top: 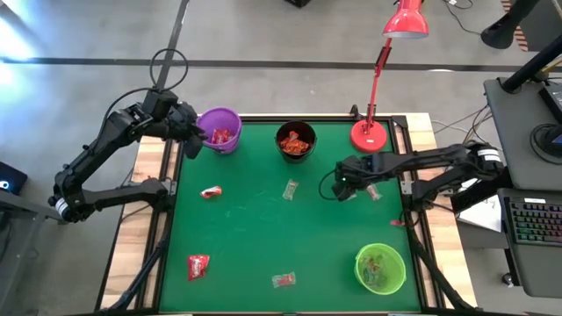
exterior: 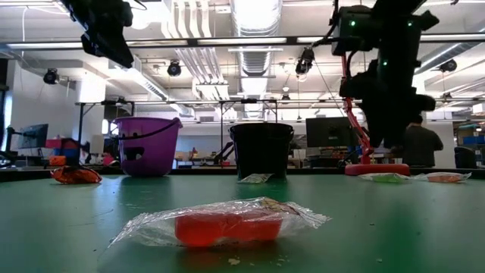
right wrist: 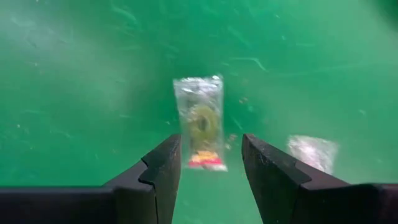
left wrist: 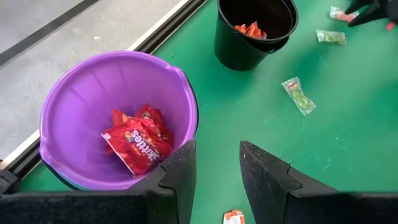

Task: Sort candy
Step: Put the green gummy into the green bucket

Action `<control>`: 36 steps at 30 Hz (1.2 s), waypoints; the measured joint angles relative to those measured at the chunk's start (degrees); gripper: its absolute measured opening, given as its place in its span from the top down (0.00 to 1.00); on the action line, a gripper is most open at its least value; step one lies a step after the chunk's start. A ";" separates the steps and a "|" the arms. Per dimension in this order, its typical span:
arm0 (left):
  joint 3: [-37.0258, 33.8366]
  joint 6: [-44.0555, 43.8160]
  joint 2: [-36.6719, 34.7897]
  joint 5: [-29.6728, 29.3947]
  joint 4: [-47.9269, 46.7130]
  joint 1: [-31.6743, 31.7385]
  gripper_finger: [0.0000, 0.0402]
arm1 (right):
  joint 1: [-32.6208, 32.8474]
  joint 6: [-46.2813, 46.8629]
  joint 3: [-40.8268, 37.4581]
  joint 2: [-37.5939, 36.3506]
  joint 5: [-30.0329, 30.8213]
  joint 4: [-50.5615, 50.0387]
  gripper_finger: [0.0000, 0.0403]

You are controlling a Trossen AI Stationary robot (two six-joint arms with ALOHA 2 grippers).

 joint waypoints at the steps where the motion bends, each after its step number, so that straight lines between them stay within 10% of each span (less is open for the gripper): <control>1: 0.00 -0.26 0.00 0.00 0.00 0.00 0.74 | -0.33 -0.22 -0.53 0.29 -0.36 0.86 0.60; 21: 0.00 -0.66 1.02 -0.21 1.31 0.00 0.74 | -1.17 -6.52 -2.31 13.91 -3.88 5.70 0.61; 30: 0.00 -0.83 1.62 -0.20 1.21 0.00 0.74 | -1.15 -6.25 -1.55 12.82 -6.36 5.32 0.93; 36: 0.00 -0.83 1.06 -0.18 1.07 0.00 0.74 | -1.12 -6.24 0.40 8.02 -7.04 3.68 0.97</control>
